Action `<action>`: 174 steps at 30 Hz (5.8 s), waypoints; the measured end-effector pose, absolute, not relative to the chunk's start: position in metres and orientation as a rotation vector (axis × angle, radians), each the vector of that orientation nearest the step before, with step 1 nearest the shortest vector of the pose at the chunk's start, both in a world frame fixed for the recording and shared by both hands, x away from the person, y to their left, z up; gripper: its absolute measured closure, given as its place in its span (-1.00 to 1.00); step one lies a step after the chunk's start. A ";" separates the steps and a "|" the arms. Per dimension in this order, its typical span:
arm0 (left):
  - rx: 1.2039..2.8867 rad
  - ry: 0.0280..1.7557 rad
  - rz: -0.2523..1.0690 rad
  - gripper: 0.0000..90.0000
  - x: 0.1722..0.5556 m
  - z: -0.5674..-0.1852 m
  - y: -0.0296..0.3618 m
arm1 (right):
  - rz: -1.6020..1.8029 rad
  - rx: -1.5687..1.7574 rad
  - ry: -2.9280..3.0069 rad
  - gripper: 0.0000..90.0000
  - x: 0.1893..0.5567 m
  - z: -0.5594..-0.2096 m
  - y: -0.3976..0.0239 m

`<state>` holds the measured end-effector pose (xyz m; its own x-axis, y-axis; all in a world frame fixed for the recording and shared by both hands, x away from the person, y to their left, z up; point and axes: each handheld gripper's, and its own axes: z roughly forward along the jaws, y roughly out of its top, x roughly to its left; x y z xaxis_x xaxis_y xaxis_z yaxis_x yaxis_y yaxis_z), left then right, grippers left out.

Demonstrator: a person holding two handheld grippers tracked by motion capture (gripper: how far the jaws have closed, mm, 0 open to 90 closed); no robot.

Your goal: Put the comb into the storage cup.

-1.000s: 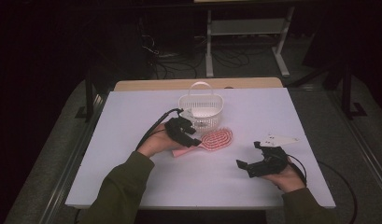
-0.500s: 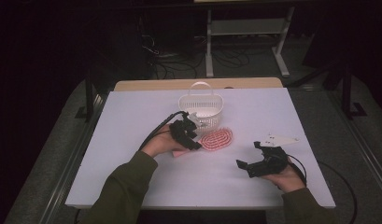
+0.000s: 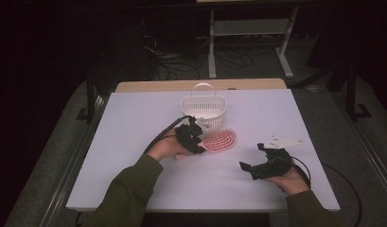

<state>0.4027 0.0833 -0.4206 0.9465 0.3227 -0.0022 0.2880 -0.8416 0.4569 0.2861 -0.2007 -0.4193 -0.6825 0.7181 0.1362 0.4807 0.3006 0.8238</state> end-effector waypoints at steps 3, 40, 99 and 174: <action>2.654 0.430 0.114 0.22 0.402 -0.422 0.081 | 1.325 1.094 2.312 -1.00 0.286 -0.419 -0.201; 2.705 0.409 0.109 0.57 0.404 -0.424 0.075 | 1.326 1.092 2.313 -1.00 0.286 -0.419 -0.200; 2.334 0.459 0.170 0.57 0.355 -0.384 0.142 | 1.316 1.110 2.317 -1.00 0.287 -0.421 -0.202; 2.074 0.530 0.270 0.56 0.314 -0.407 0.172 | 1.482 1.012 2.390 -0.99 0.308 -0.387 -0.152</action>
